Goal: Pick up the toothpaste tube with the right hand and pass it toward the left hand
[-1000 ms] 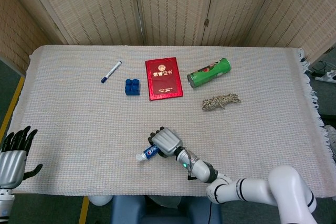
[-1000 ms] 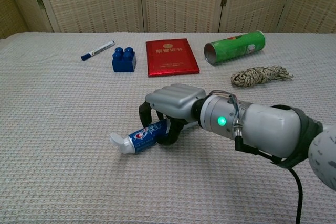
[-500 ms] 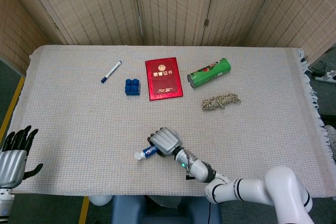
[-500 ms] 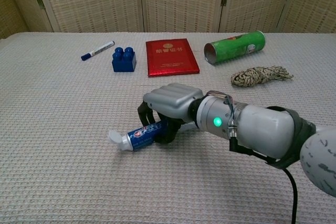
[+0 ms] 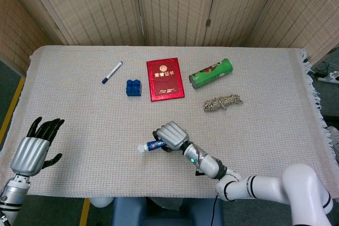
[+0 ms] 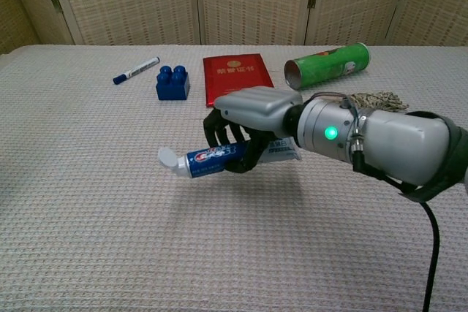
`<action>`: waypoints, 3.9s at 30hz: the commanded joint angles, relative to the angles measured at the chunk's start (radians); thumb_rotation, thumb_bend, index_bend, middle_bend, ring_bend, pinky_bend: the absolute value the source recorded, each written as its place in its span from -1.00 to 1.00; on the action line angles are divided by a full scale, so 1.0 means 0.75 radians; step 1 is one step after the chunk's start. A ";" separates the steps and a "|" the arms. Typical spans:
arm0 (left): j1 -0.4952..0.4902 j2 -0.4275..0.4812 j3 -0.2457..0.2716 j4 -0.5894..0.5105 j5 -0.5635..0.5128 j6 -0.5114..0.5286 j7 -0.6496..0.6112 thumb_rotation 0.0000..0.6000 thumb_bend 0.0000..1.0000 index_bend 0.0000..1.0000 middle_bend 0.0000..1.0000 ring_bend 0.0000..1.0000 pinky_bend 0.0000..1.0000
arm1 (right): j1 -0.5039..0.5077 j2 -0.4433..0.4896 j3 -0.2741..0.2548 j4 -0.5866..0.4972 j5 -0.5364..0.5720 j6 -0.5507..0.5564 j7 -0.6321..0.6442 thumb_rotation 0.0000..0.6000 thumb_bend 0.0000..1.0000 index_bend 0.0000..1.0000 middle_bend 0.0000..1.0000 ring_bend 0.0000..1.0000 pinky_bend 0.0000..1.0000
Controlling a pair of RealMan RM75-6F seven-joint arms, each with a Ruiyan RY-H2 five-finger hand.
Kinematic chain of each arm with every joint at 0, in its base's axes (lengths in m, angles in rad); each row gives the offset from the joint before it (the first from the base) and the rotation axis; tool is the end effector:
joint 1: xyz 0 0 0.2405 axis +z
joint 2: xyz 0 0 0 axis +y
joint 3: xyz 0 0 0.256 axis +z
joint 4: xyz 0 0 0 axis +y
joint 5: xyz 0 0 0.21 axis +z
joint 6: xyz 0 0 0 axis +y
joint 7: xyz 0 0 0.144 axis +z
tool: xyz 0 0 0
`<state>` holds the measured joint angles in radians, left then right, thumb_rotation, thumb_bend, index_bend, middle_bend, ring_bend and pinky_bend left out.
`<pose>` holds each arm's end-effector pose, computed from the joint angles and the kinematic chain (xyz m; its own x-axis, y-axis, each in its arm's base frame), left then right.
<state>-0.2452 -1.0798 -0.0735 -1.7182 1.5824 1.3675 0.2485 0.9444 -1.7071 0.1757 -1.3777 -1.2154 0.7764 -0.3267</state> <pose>-0.2523 0.2260 0.1452 0.5715 -0.0186 0.8204 0.7911 -0.2533 -0.5568 -0.0634 -0.3359 -0.0836 0.5549 -0.2942 0.7782 -0.7059 -0.6614 0.2533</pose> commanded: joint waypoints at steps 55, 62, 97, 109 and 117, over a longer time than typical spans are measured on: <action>-0.485 -0.273 0.011 -0.056 -0.097 -0.504 0.413 1.00 0.64 -0.68 0.75 0.65 0.48 | 0.188 0.323 0.029 -0.245 0.225 -0.062 0.040 1.00 0.40 0.52 0.23 0.37 0.21; -0.478 -0.270 0.014 -0.056 -0.110 -0.470 0.391 1.00 0.64 -0.72 0.75 0.64 0.47 | 0.156 0.325 0.042 -0.228 0.136 -0.048 0.171 1.00 0.40 0.52 0.23 0.38 0.21; -0.410 -0.231 -0.157 -0.139 -0.126 -0.189 -0.850 -1.00 -0.73 -0.97 -0.98 -1.00 -1.00 | -0.085 -0.013 0.062 -0.107 -0.173 0.228 0.969 1.00 0.40 0.55 0.26 0.40 0.23; -0.456 -0.400 -0.144 -0.068 -0.110 -0.188 -0.633 -1.00 -0.73 -1.00 -1.00 -1.00 -1.00 | -0.069 -0.120 0.117 -0.122 -0.139 0.220 0.968 1.00 0.42 0.57 0.27 0.46 0.26; -0.477 -0.487 -0.146 -0.020 -0.085 -0.170 -0.591 -1.00 -0.73 -1.00 -1.00 -1.00 -1.00 | -0.077 -0.154 0.141 -0.131 -0.129 0.240 0.959 1.00 0.44 0.58 0.28 0.46 0.26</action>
<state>-0.6012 -1.4419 -0.1820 -1.7353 1.5182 1.2386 -0.1959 0.8872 -1.8224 0.2812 -1.4755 -1.3119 0.9556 0.3922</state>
